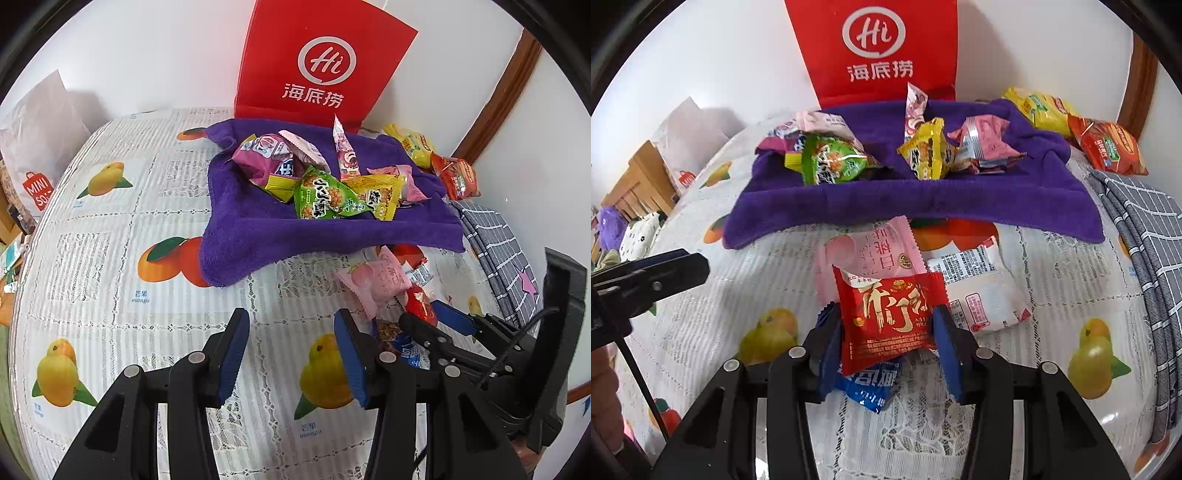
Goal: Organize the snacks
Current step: 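Grasp the red packet on the bed with the right tool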
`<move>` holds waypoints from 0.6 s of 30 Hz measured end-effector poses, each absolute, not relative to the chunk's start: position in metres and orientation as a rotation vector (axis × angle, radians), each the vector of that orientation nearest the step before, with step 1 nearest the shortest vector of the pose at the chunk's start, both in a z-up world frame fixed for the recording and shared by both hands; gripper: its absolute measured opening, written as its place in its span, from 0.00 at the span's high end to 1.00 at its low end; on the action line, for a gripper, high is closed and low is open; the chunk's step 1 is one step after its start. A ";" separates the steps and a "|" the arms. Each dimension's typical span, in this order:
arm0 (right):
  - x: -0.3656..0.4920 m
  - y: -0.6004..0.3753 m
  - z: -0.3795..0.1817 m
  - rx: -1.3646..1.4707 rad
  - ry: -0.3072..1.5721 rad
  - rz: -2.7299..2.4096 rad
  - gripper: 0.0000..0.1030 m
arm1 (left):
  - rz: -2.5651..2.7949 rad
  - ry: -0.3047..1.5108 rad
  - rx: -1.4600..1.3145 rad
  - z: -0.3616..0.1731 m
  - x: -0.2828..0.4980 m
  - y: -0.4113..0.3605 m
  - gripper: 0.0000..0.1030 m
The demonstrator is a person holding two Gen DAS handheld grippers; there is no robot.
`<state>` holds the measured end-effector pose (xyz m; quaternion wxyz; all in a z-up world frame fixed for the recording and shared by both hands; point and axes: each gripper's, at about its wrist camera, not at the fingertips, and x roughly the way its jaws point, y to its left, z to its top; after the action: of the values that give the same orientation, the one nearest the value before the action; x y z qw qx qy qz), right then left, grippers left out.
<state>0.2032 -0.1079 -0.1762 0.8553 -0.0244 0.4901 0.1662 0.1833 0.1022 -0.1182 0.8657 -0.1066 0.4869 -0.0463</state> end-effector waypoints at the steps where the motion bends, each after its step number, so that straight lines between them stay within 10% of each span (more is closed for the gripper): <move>1: 0.202 -0.109 -0.174 -0.047 1.029 0.352 0.59 | -0.097 1.020 -0.224 -0.118 0.183 0.102 0.56; 18: 0.176 -0.155 -0.132 0.090 0.953 0.337 0.60 | -0.087 0.987 -0.207 -0.098 0.166 0.090 0.56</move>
<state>0.1762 -0.1553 -0.1321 0.8741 0.0429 0.4561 0.1611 0.1660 0.0900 -0.0977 0.8746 -0.0993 0.4727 -0.0417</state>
